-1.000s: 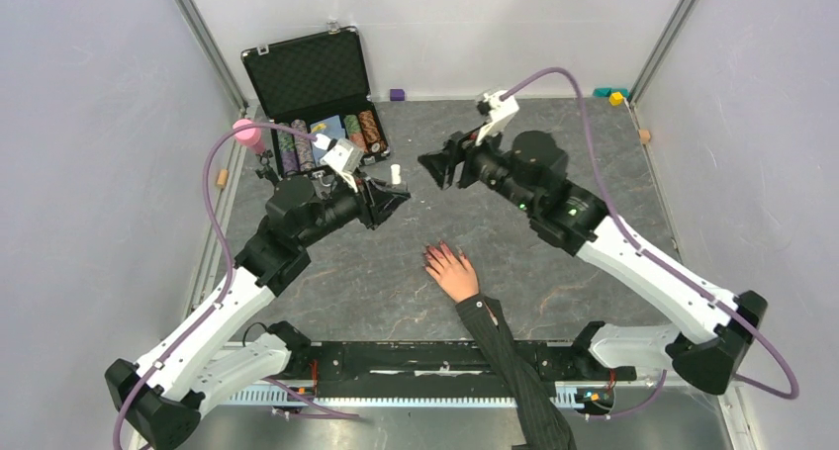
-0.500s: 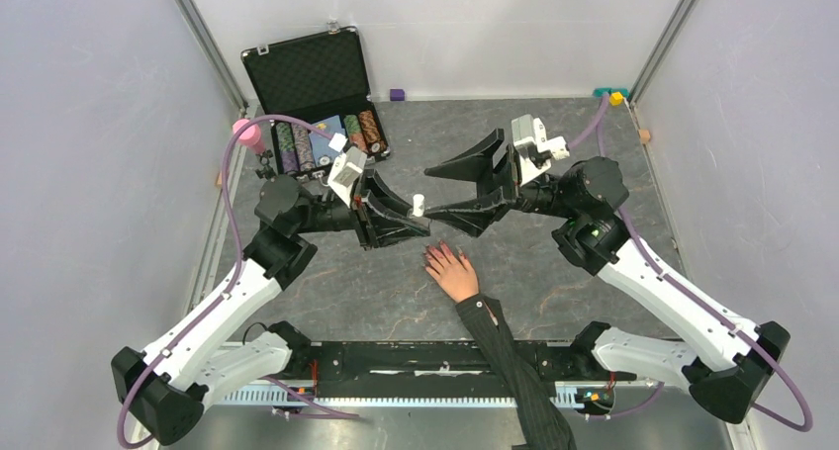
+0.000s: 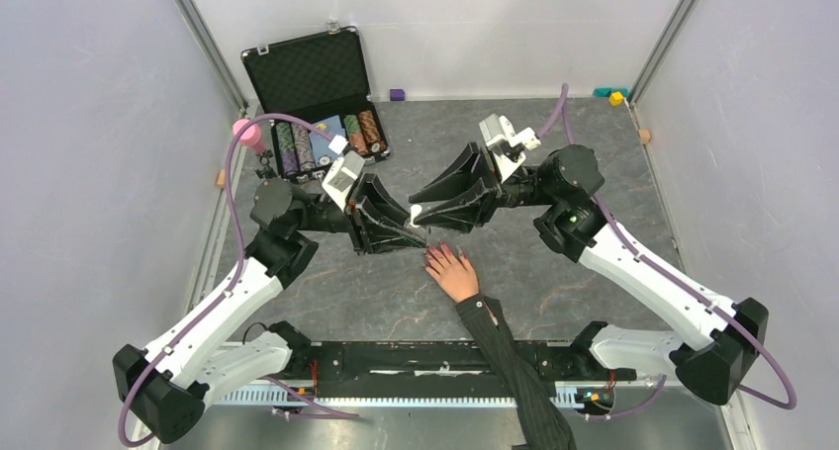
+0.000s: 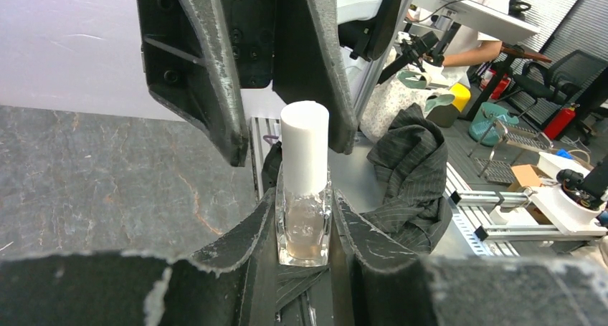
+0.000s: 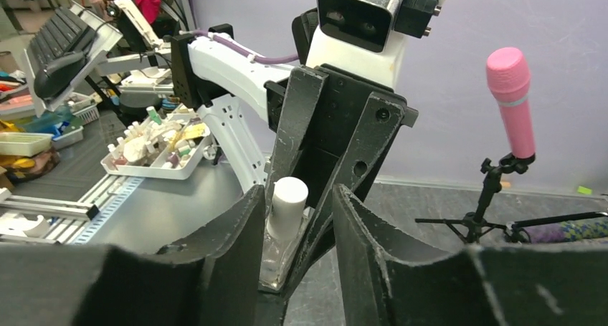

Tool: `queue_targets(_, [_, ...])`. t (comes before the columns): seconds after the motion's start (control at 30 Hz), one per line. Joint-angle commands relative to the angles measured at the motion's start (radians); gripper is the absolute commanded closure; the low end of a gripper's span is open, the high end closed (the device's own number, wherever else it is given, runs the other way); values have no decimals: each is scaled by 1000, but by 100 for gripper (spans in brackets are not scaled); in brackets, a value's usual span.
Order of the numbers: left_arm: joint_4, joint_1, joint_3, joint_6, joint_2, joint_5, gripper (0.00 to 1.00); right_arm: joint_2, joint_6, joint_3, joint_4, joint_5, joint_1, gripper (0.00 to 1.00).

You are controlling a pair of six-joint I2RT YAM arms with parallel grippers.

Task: Paint the nails
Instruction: Screw the nail polish bottle.

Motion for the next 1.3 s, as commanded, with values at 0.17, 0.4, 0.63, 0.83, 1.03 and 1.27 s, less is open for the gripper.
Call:
queue_targets(0.17, [-73, 1, 40, 52, -13, -27, 98, 39, 59, 85, -55, -51, 5, 86])
queue_targets(0.4, [-305, 1, 71, 231, -42, -221, 98, 31, -110, 137, -374, 36, 13, 100])
queue_targets(0.63, [-482, 2, 83, 341, -60, -573, 98, 51, -144, 147, -522, 203, 74, 100])
queue_targets(0.83, [-525, 2, 66, 354, -89, -780, 98, 113, -133, 182, -600, 375, 146, 100])
queue_targets(1.03, [-547, 2, 51, 352, -111, -931, 98, 162, -91, 216, -678, 610, 214, 100])
queue_targets(1.27, [-551, 2, 52, 350, -105, -934, 98, 158, -68, 240, -715, 866, 257, 100])
